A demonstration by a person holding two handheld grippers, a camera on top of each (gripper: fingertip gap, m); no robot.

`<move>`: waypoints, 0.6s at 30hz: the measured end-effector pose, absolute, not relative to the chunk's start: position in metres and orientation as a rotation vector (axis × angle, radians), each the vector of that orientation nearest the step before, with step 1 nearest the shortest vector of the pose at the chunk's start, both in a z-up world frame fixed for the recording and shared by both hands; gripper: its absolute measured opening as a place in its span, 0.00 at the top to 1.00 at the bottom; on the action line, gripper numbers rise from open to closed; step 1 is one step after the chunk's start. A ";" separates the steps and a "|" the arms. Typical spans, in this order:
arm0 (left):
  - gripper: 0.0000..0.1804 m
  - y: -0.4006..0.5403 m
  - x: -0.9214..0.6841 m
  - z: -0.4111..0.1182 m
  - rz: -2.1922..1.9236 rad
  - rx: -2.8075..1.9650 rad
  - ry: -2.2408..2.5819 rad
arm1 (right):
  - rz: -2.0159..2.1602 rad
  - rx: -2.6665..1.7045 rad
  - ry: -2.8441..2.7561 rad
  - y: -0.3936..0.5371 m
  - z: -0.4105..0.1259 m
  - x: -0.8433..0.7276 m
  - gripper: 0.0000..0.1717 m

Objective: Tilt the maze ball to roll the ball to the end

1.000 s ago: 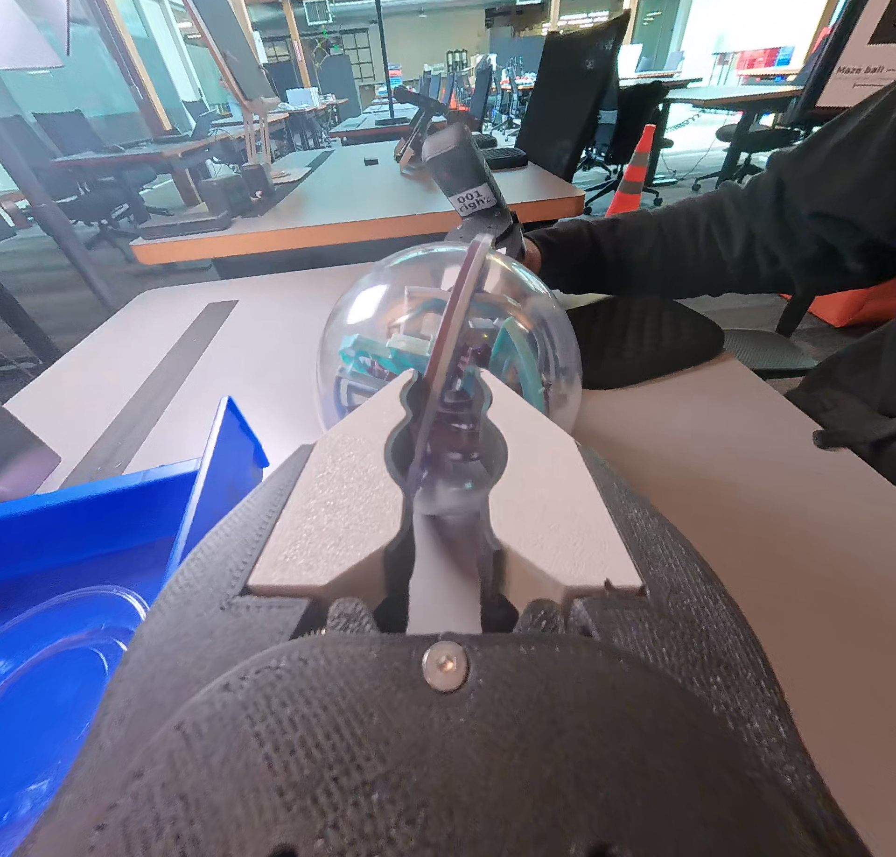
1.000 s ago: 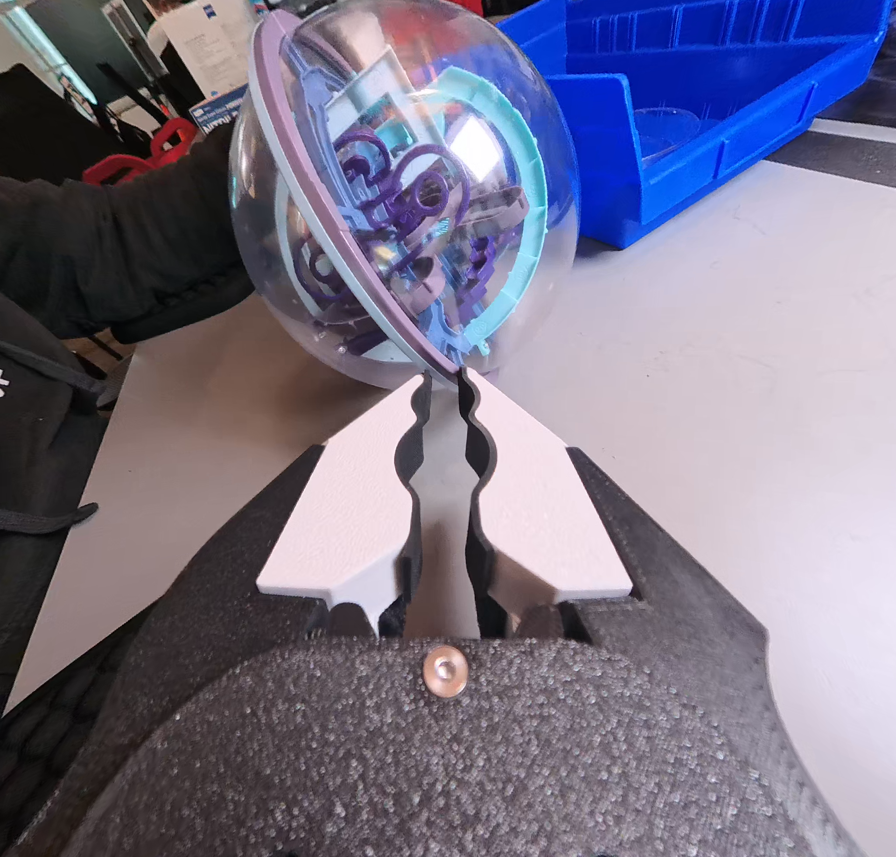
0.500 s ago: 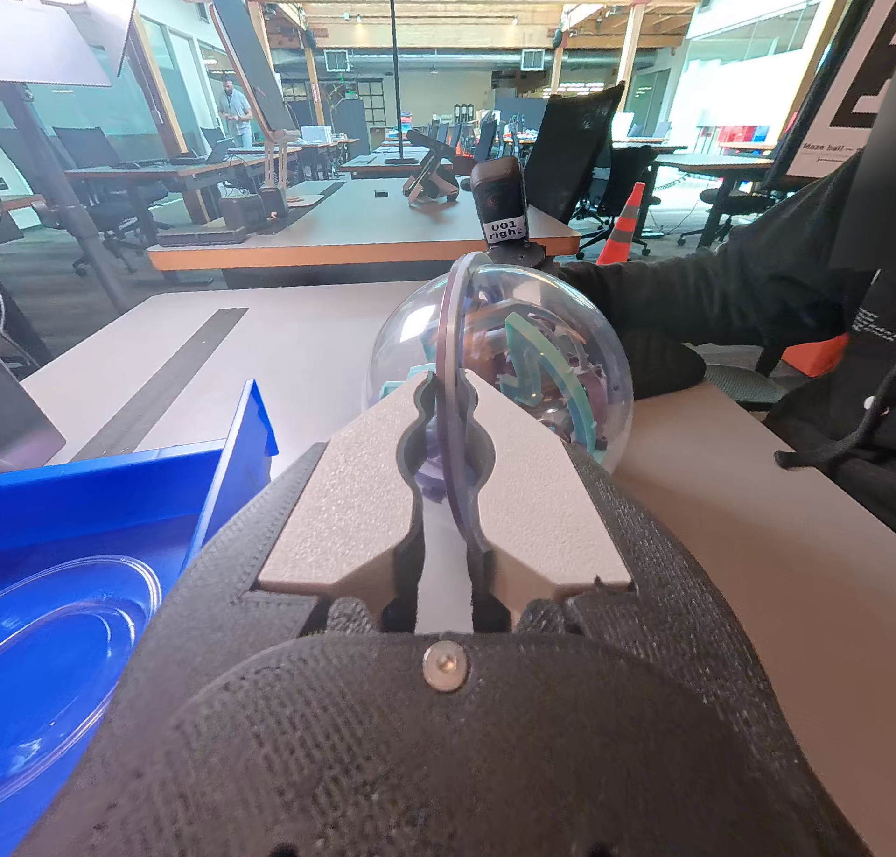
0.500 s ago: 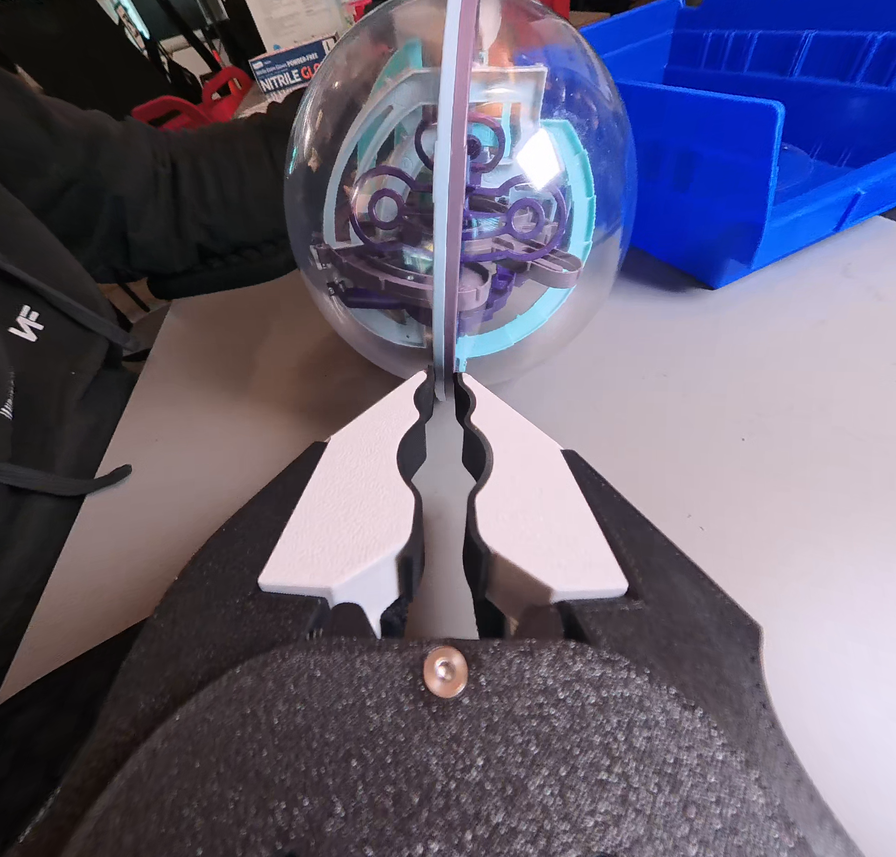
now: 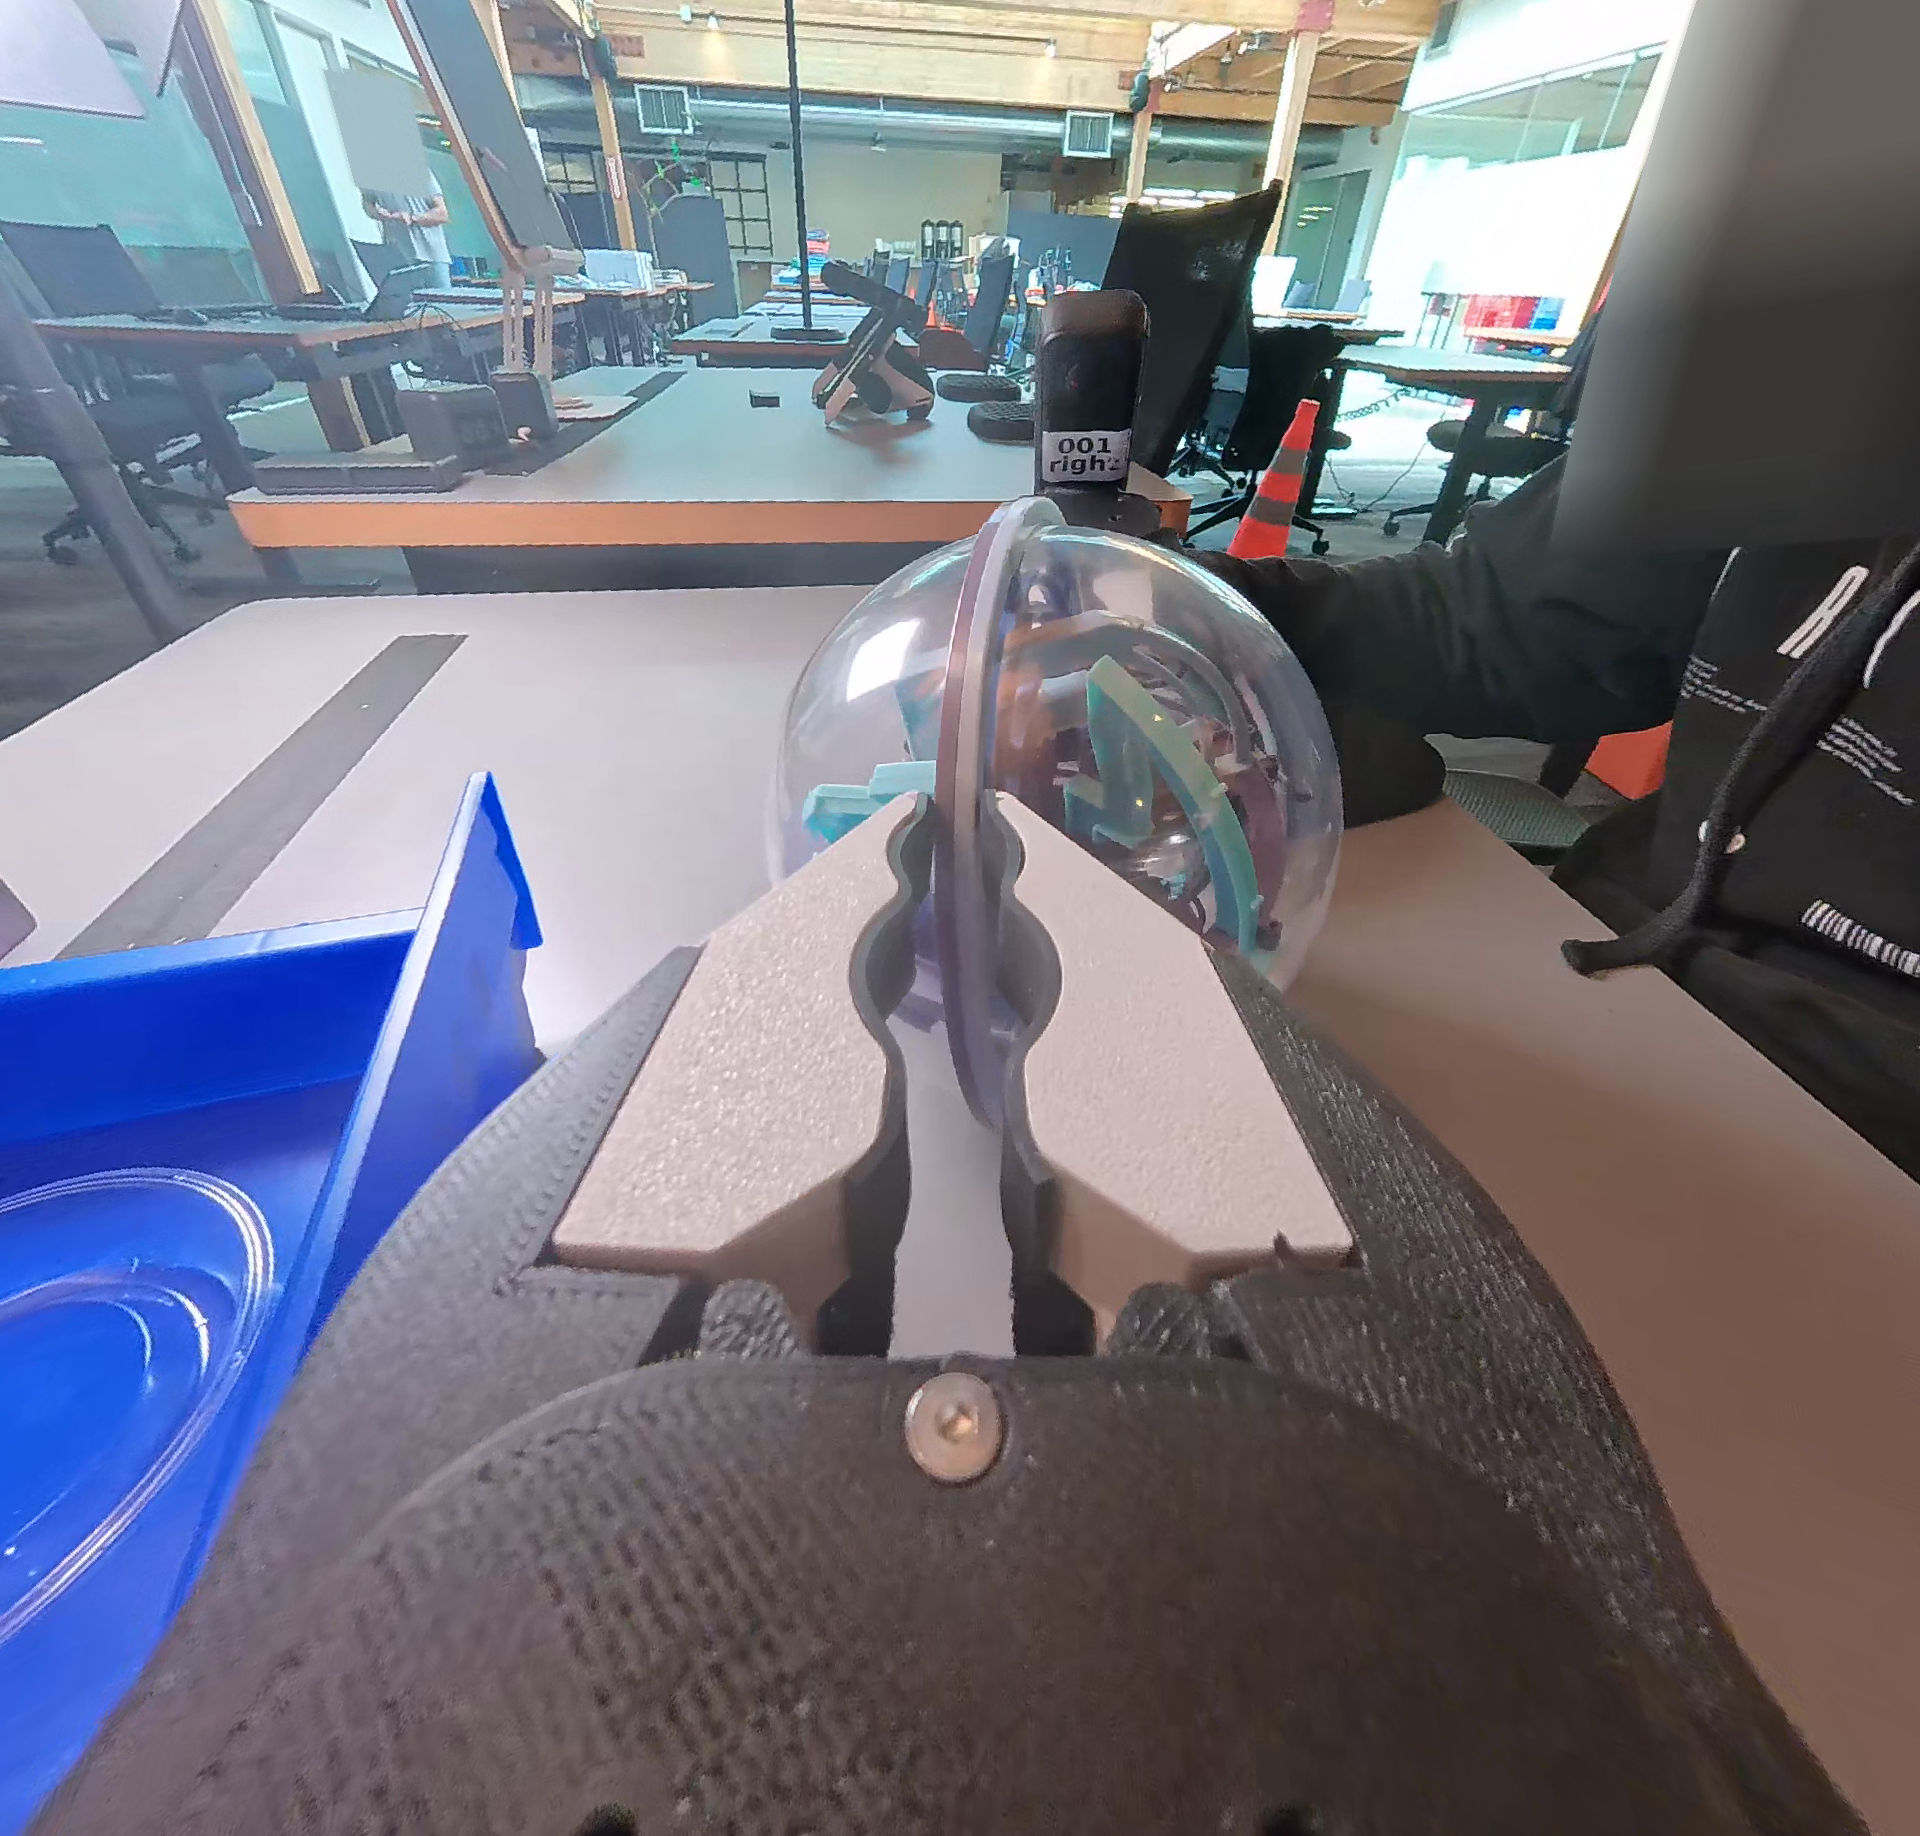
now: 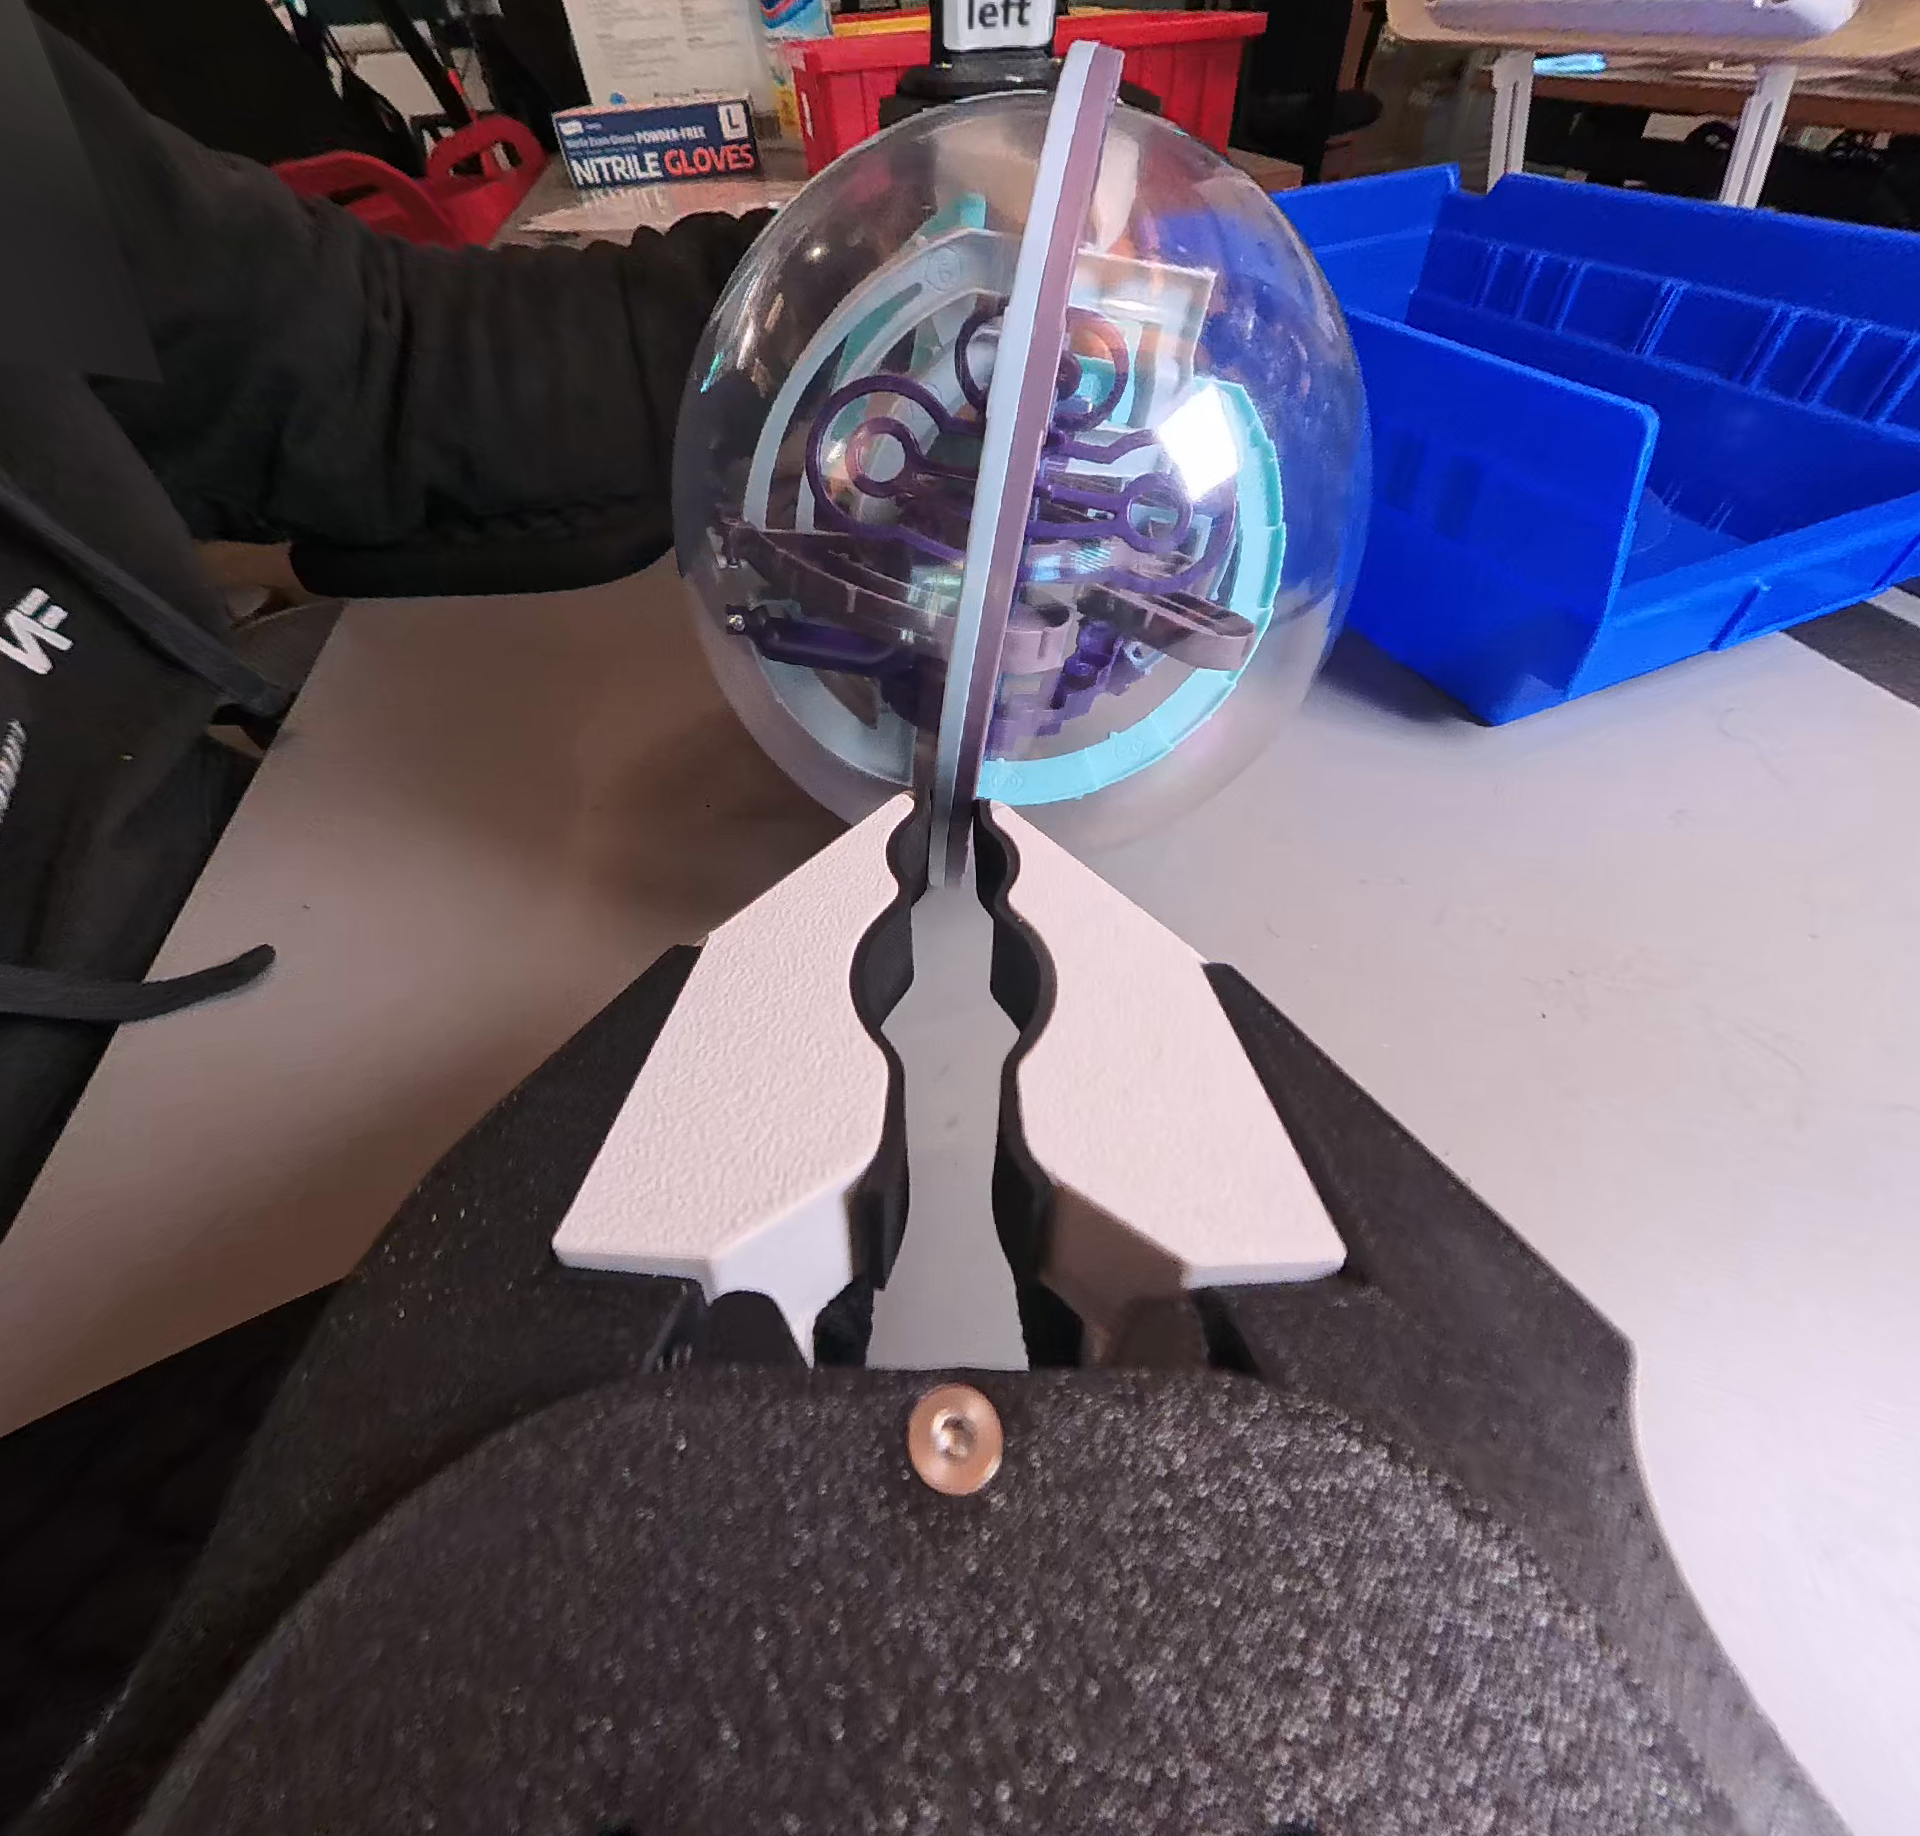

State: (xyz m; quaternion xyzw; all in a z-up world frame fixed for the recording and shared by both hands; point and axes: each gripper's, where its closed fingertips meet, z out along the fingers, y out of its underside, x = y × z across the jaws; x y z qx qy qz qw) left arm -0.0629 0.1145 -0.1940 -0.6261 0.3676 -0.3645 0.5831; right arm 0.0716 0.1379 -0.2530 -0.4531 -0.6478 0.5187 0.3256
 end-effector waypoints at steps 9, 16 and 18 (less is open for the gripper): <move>0.97 0.111 -0.057 -0.191 -0.857 -1.452 0.879 | 1.346 -1.236 -1.656 0.149 -0.257 0.070 0.97; 0.96 0.107 -0.052 -0.190 -0.849 -1.454 0.918 | 1.365 -1.286 -1.616 0.157 -0.258 0.069 0.97; 0.96 0.105 -0.051 -0.190 -0.849 -1.453 0.927 | 1.360 -1.292 -1.612 0.158 -0.258 0.069 0.97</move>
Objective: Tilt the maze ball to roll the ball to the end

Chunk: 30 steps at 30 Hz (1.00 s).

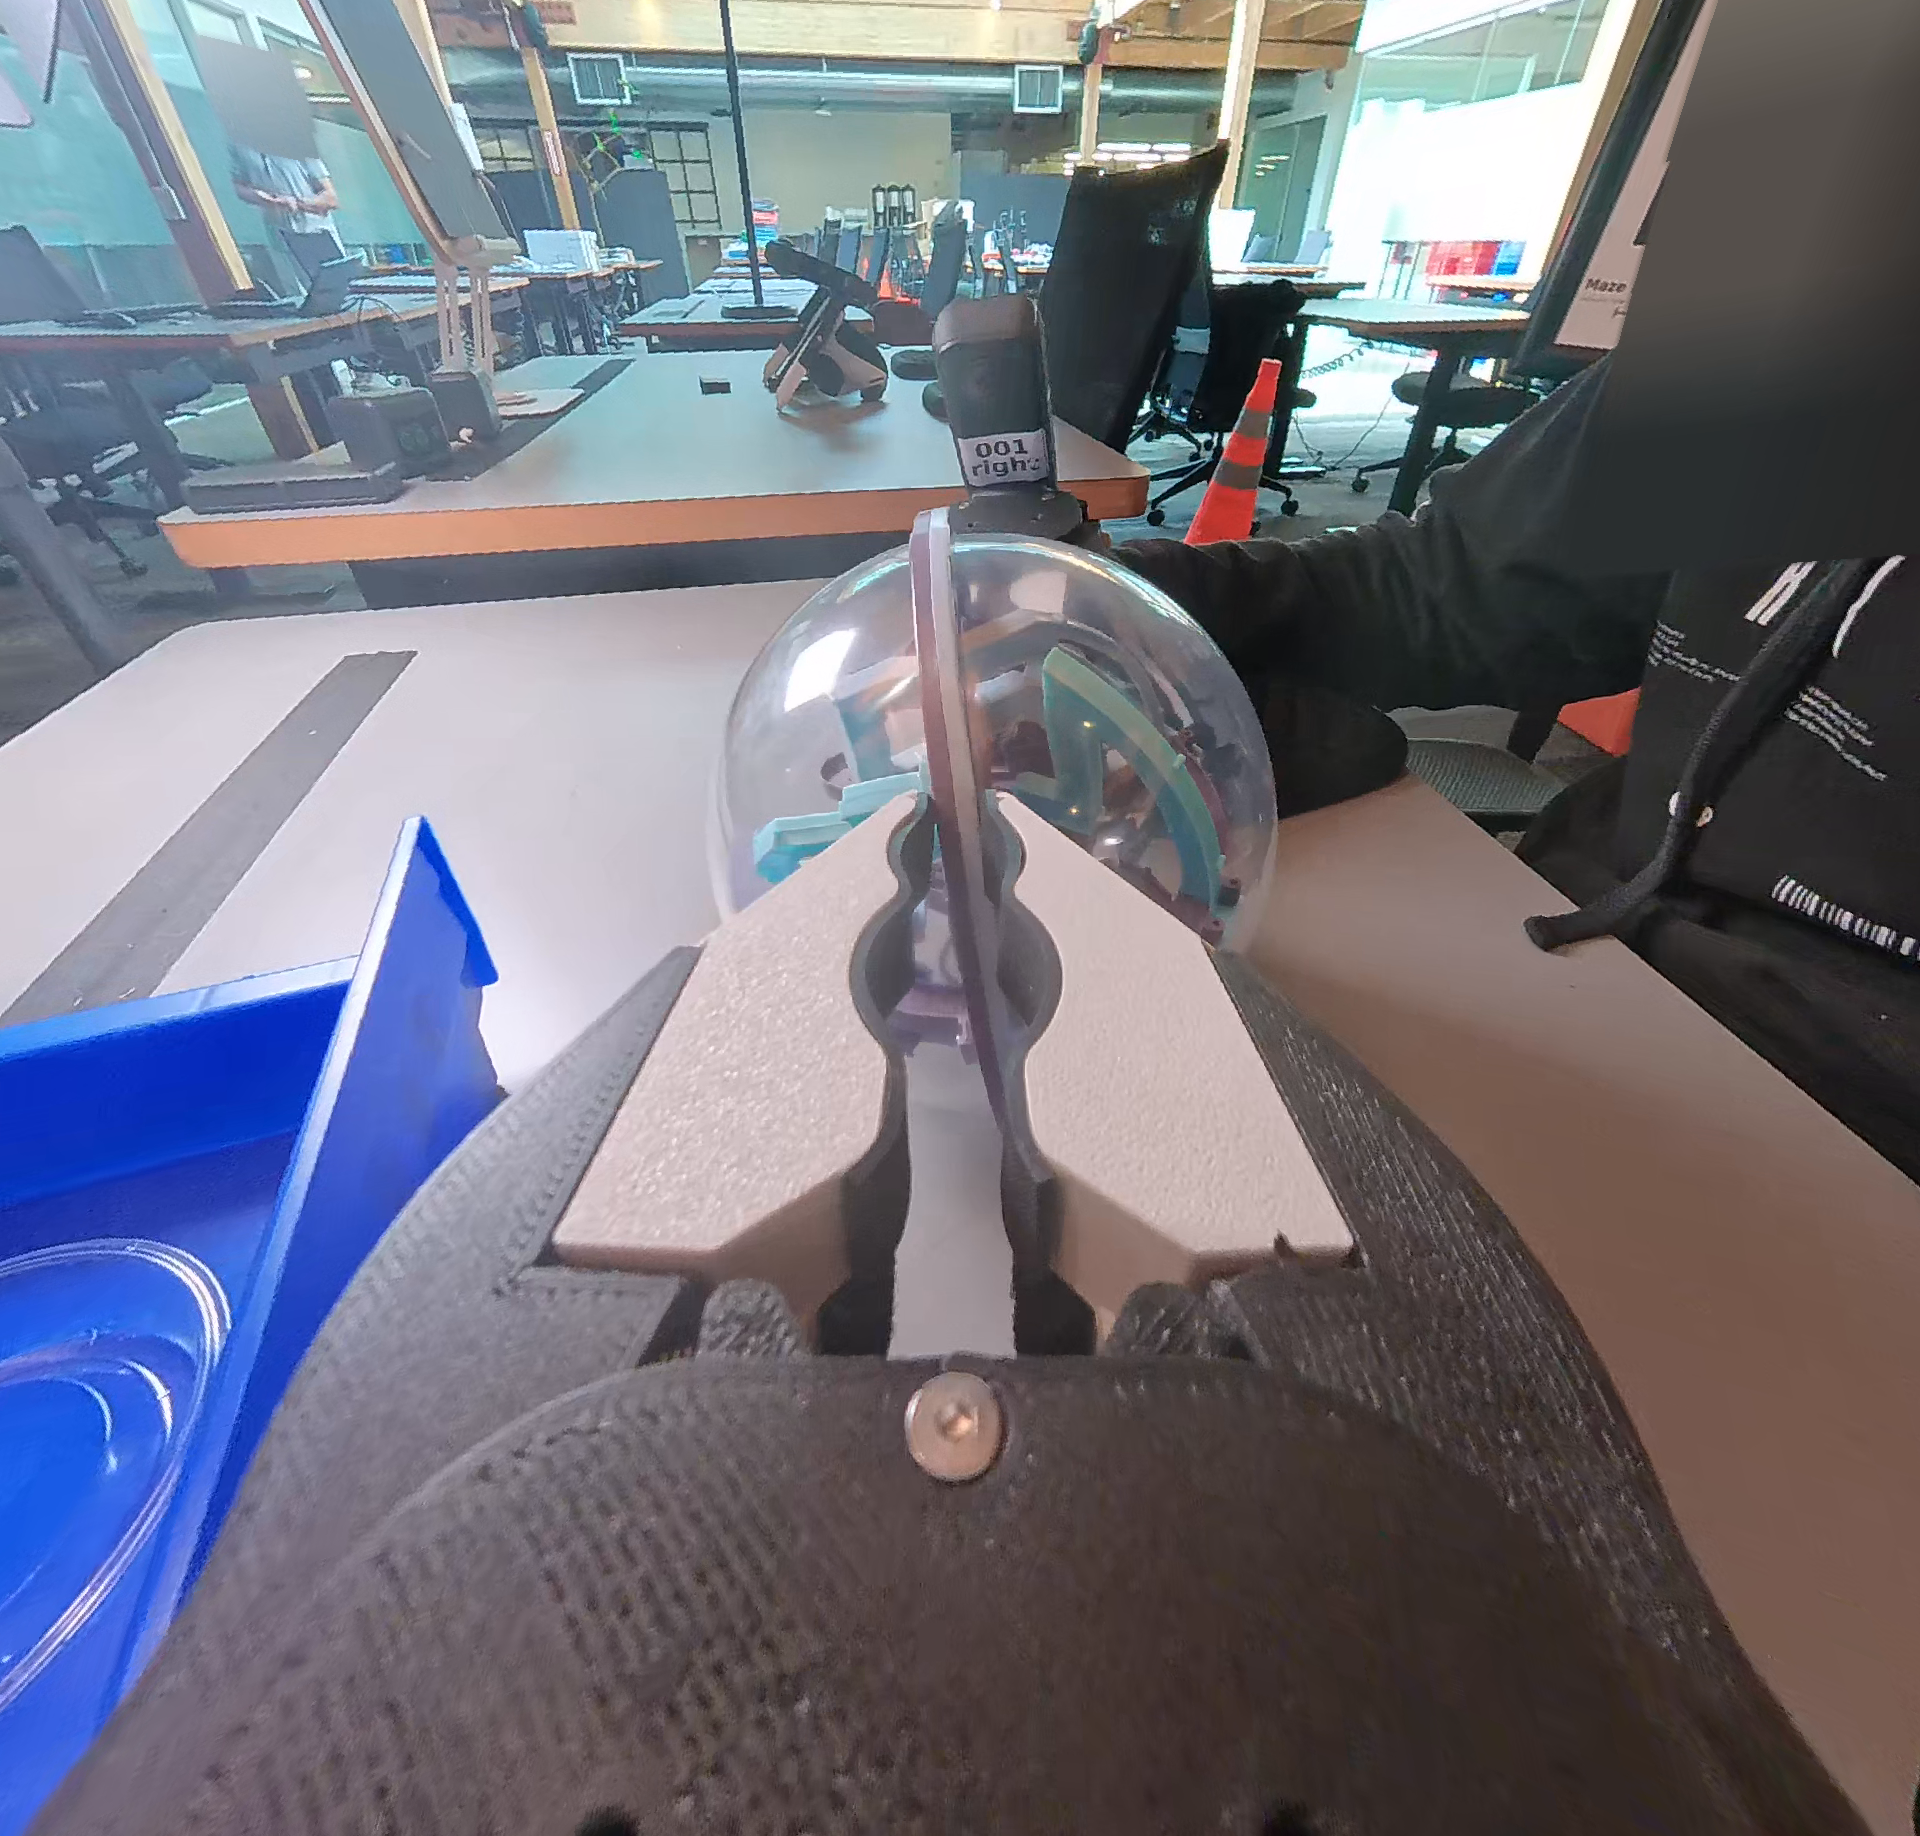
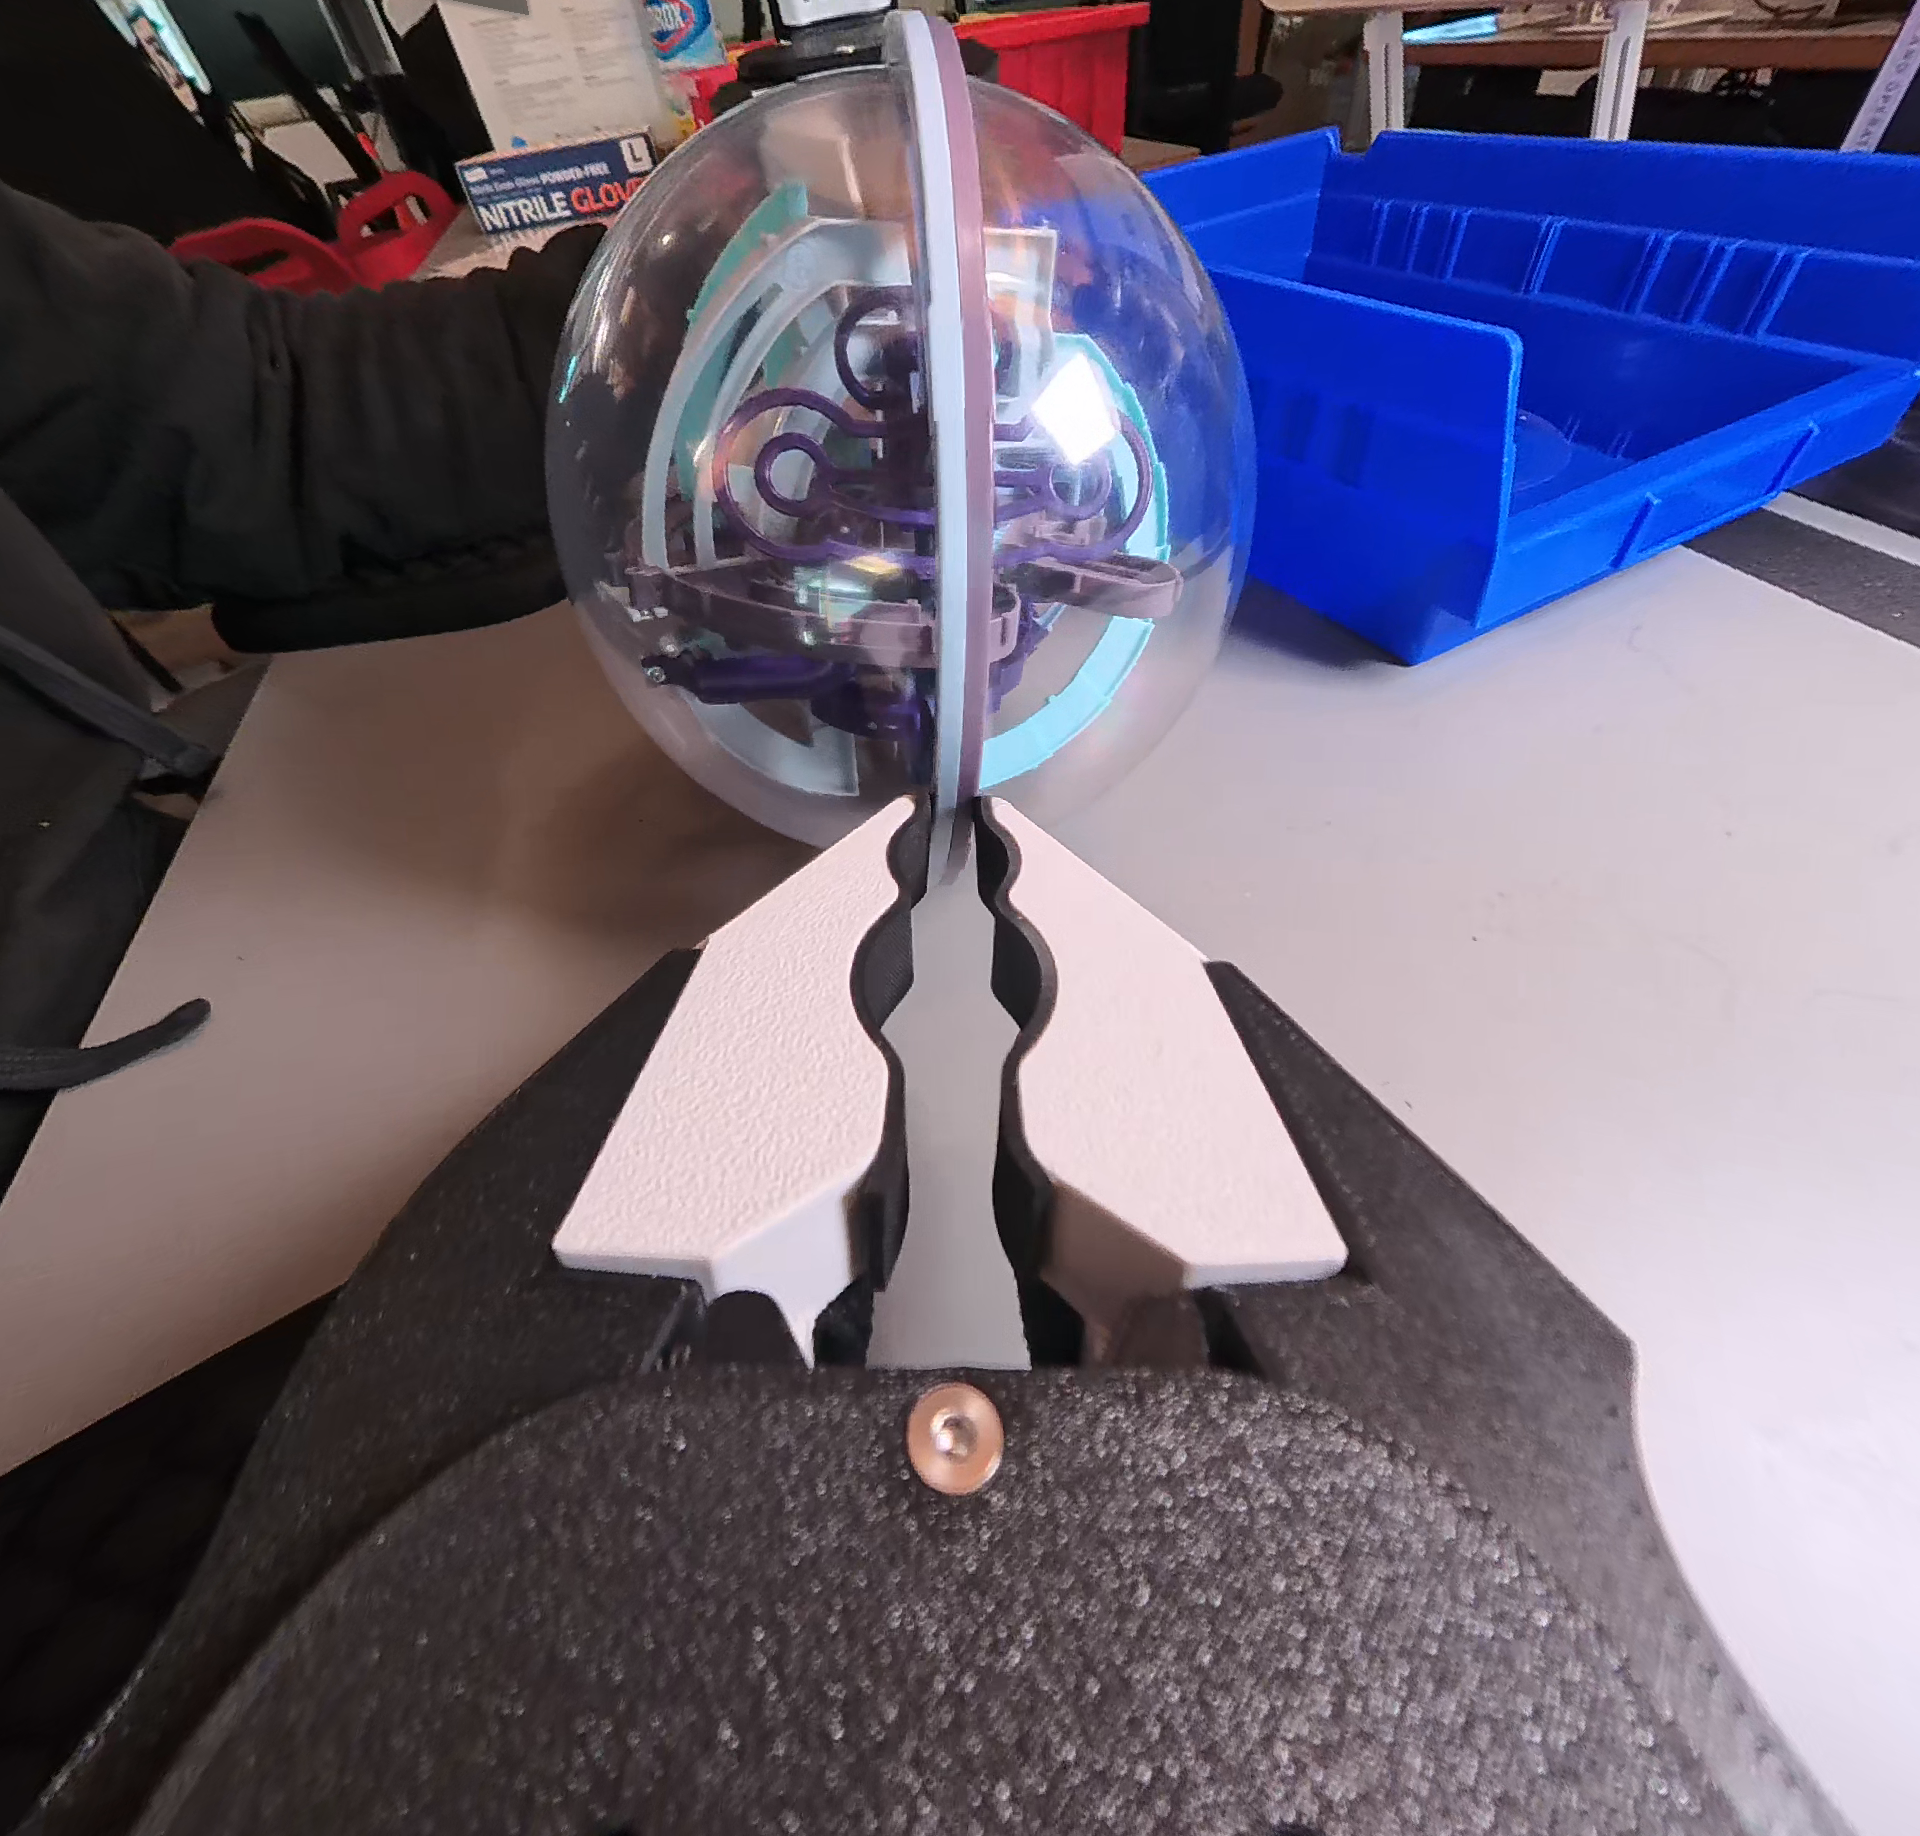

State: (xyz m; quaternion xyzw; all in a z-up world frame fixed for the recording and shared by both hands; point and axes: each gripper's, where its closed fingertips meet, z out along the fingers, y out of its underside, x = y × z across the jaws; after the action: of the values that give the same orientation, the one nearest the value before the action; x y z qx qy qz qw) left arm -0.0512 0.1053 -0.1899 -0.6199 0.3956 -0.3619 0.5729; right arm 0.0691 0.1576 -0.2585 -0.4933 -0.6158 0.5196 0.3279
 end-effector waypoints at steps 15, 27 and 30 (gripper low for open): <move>0.96 0.087 -0.029 -0.183 -0.926 -1.427 1.031 | 1.269 -1.318 -1.622 0.166 -0.264 0.070 0.96; 0.96 0.084 -0.022 -0.181 -0.930 -1.420 1.056 | 1.249 -1.325 -1.632 0.170 -0.266 0.072 0.97; 0.83 0.088 -0.023 -0.178 -0.923 -1.418 1.022 | 1.252 -1.305 -1.662 0.170 -0.267 0.072 0.97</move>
State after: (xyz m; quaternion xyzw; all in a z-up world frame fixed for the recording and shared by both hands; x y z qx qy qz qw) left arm -0.0230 0.0880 -0.1780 -0.5992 0.4317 -0.3898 0.5501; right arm 0.0722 0.1701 -0.2674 -0.5003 -0.6374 0.4800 0.3363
